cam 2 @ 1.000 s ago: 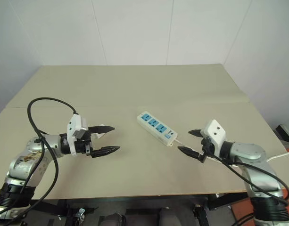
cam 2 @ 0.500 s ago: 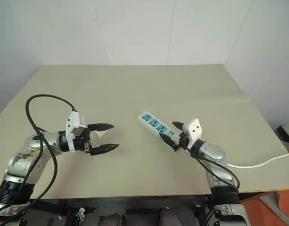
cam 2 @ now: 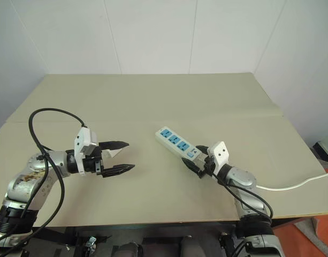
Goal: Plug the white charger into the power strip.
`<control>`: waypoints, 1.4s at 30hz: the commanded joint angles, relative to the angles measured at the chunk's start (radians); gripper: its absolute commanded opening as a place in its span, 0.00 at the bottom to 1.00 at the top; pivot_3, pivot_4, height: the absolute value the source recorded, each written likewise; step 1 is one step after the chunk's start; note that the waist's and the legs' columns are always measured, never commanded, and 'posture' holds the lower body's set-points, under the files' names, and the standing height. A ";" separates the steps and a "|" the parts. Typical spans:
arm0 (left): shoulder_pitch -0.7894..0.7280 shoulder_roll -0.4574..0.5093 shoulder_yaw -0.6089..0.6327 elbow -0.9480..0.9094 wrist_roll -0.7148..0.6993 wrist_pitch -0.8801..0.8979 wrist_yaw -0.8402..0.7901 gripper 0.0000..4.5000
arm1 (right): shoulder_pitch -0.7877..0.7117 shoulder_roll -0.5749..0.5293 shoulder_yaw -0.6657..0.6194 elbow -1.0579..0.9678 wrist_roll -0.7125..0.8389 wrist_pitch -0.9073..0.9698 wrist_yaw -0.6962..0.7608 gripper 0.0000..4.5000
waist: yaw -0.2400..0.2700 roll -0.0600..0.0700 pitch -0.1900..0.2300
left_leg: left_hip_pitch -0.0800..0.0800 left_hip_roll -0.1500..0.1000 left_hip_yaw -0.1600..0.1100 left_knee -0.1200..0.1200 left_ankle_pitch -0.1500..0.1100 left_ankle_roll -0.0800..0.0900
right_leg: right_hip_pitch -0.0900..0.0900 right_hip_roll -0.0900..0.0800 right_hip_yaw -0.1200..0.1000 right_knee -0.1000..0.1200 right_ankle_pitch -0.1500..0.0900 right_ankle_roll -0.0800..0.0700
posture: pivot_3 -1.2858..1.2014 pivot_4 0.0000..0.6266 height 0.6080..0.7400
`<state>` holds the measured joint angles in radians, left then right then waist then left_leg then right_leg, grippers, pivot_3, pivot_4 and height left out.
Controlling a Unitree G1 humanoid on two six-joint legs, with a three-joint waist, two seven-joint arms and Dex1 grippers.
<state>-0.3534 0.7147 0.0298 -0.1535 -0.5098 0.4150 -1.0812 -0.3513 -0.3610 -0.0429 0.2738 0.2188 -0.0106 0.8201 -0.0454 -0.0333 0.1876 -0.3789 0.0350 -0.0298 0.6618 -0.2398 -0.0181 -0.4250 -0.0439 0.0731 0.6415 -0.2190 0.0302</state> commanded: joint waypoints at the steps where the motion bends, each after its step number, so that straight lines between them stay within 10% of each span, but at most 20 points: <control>1: -0.012 0.002 0.019 -0.026 -0.008 -0.008 0.001 1.00 | -0.003 -0.005 -0.003 -0.013 0.009 -0.018 -0.003 0.99 | 0.000 0.000 0.000 | 0.000 0.000 0.000 0.000 0.000 0.000 | 0.000 0.000 0.000 0.000 0.000 0.000 | 0.52 0.24 1.00; 21: -0.016 -0.012 0.014 -0.027 -0.006 -0.010 0.004 1.00 | -0.044 0.018 -0.013 0.075 0.020 -0.036 -0.009 0.99 | -0.001 0.000 0.000 | 0.000 0.000 0.000 0.000 0.000 0.000 | 0.000 0.000 0.000 0.000 0.000 0.000 | 0.52 0.24 1.00; 26: -0.011 -0.013 0.016 -0.028 -0.005 -0.012 0.007 1.00 | -0.051 0.016 -0.017 0.095 0.025 -0.038 0.004 0.77 | -0.001 0.000 0.000 | 0.000 0.000 0.000 0.000 0.000 0.000 | 0.000 0.000 0.000 0.000 0.000 0.000 | 0.52 0.24 1.00; 33: -0.011 -0.015 0.017 -0.023 -0.002 -0.018 0.010 1.00 | -0.042 0.010 -0.006 0.088 0.015 -0.058 0.026 0.77 | -0.001 0.000 0.000 | 0.000 0.000 0.000 0.000 0.000 0.000 | 0.000 0.000 0.000 0.000 0.000 0.000 | 0.52 0.24 1.00; 42: -0.199 -0.030 0.064 -0.063 -0.023 0.174 0.222 1.00 | -0.062 -0.072 0.082 -0.025 0.050 -0.028 0.282 0.77 | 0.000 0.000 0.000 | 0.000 0.000 -0.001 0.000 0.000 0.000 | 0.000 0.000 0.000 0.000 -0.004 0.007 | 0.52 0.24 1.00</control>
<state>-0.5258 0.6901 0.0654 -0.1685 -0.5169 0.5623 -0.9059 -0.3871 -0.4226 0.0342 0.2995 0.2290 -0.0366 1.0584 -0.0456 -0.0333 0.1877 -0.3792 0.0349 -0.0307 0.6620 -0.2398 -0.0181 -0.4247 -0.0438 0.0728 0.6413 -0.2228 0.0370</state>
